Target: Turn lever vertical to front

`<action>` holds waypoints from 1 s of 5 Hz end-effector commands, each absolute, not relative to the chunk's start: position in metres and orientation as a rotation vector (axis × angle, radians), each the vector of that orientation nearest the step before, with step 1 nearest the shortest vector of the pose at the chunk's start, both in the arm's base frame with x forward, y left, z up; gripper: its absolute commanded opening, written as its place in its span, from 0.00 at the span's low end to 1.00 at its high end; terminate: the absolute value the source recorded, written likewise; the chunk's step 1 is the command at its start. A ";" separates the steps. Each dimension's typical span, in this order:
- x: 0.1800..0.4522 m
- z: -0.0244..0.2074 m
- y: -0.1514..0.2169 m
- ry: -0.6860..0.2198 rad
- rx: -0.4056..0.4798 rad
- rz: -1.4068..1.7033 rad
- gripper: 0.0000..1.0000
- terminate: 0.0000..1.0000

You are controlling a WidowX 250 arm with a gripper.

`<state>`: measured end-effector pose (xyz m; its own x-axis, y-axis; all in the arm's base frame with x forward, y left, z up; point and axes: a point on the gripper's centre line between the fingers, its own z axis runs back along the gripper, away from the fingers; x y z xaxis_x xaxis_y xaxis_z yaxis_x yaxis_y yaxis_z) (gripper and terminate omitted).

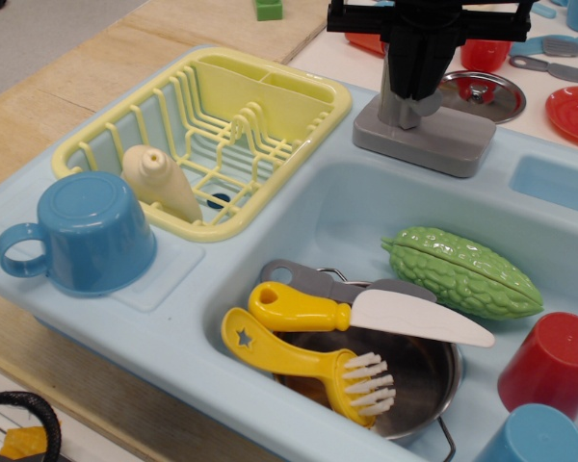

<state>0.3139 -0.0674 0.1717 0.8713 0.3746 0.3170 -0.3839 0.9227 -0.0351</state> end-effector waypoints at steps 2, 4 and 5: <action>0.301 0.171 -0.057 -0.291 -0.019 0.518 0.00 0.00; 0.298 0.159 -0.055 -0.215 -0.051 0.561 0.00 0.00; 0.289 0.165 -0.056 -0.194 -0.030 0.605 0.00 0.00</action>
